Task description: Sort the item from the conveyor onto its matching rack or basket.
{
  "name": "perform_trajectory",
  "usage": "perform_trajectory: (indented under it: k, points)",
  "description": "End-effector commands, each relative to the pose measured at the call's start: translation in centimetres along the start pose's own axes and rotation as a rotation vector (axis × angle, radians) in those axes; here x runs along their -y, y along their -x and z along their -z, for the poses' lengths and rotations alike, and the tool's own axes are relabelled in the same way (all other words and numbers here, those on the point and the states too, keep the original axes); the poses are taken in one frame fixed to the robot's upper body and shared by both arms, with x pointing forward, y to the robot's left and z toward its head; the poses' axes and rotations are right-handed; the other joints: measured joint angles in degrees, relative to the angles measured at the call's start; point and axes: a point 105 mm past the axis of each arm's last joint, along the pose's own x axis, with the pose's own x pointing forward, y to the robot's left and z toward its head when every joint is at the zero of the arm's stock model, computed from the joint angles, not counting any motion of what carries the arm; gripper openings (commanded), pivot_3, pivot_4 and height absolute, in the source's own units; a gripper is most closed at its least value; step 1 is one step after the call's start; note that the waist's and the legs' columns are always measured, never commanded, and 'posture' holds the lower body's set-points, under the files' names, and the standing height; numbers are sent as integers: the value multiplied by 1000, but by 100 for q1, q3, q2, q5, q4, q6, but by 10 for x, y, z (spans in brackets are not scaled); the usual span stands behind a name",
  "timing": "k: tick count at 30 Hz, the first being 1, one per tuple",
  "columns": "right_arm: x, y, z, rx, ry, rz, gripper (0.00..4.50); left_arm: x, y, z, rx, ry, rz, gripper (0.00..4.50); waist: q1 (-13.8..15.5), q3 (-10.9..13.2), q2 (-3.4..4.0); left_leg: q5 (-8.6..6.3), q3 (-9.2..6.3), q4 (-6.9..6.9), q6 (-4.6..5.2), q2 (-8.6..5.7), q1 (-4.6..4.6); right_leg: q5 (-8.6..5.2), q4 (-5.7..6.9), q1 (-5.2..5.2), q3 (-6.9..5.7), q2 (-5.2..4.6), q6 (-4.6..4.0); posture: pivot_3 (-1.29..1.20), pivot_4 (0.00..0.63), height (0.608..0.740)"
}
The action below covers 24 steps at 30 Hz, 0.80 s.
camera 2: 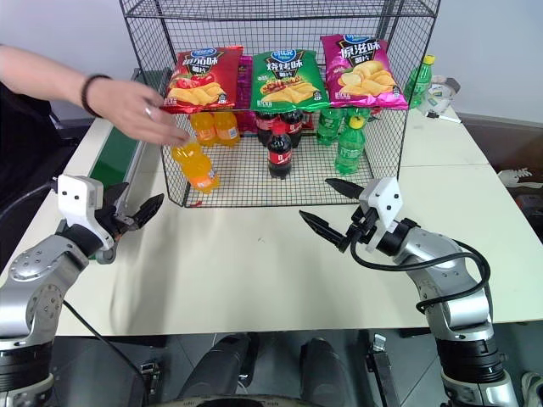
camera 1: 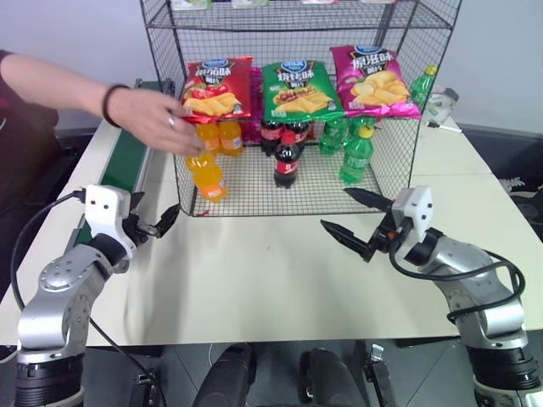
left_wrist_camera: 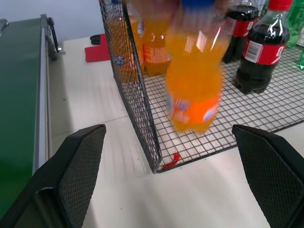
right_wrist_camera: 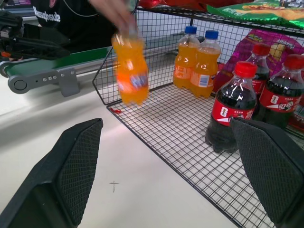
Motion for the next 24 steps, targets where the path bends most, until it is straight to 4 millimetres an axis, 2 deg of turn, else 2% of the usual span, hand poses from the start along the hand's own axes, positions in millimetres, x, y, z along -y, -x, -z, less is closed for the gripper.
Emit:
perform_trajectory:
  k: [1,14,19,21,24]
  points:
    - [0,-3,-8,39,26,-9,4500,-8,6,-15,66,-13,-44,4435,0,0,0,0,0,0,0,0,0,0,0,0,0,0,0,0,150,740]
    - [-5,-7,-11,44,13,-46,4500,-49,18,-22,68,-65,-364,4435,2,0,0,0,0,1,0,0,0,1,0,0,-1,1,2,0,150,740]
    - [-6,-8,-11,43,10,-53,4500,-69,25,-30,140,-33,-451,4435,2,0,0,0,0,1,0,0,0,1,0,-1,-1,1,2,0,150,740]
    - [-6,-10,-11,44,11,-63,4500,-84,33,-32,193,36,-545,4435,2,0,0,0,0,1,0,0,0,1,0,-1,-2,1,2,0,150,740]
    - [-6,-14,-13,52,12,-74,4500,-89,32,-27,180,45,-592,4435,1,-1,-2,0,0,3,0,-1,0,8,0,0,-3,1,15,0,150,740]
